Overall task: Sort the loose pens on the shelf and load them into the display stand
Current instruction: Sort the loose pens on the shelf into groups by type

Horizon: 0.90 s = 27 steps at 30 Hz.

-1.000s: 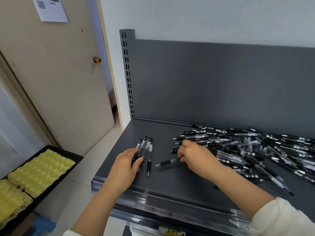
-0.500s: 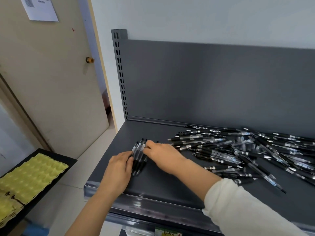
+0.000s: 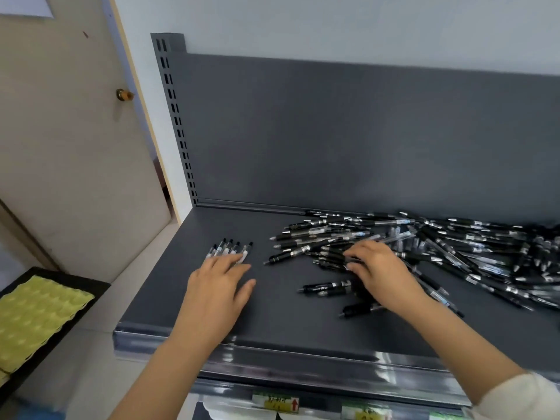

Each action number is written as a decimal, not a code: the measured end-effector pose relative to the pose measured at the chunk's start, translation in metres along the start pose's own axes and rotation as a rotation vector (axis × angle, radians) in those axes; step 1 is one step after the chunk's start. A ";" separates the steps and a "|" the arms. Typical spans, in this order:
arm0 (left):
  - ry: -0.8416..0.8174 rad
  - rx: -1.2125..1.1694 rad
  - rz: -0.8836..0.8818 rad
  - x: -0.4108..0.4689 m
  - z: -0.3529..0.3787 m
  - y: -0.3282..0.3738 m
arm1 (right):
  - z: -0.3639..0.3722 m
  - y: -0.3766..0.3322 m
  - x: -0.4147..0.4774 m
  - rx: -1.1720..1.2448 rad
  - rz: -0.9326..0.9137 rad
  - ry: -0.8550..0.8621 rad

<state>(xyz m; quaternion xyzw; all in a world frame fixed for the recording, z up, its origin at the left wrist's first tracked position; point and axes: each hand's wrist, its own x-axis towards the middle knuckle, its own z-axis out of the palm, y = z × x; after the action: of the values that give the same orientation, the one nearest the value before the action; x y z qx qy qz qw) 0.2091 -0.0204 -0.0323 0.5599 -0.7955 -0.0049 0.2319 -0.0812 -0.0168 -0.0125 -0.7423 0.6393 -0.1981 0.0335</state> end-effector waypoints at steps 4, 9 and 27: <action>-0.093 -0.111 0.182 0.007 0.006 0.043 | -0.017 0.022 -0.018 0.033 0.074 -0.019; -0.213 -0.120 0.161 0.018 0.024 0.077 | -0.024 0.029 -0.033 -0.013 -0.050 -0.237; -0.341 -0.210 0.006 0.027 0.039 0.098 | -0.023 0.060 -0.047 -0.057 0.070 -0.065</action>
<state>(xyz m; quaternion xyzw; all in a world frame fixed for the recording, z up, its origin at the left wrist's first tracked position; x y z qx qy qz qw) 0.1005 -0.0177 -0.0312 0.5214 -0.8199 -0.1821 0.1508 -0.1502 0.0227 -0.0212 -0.7261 0.6689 -0.1542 0.0403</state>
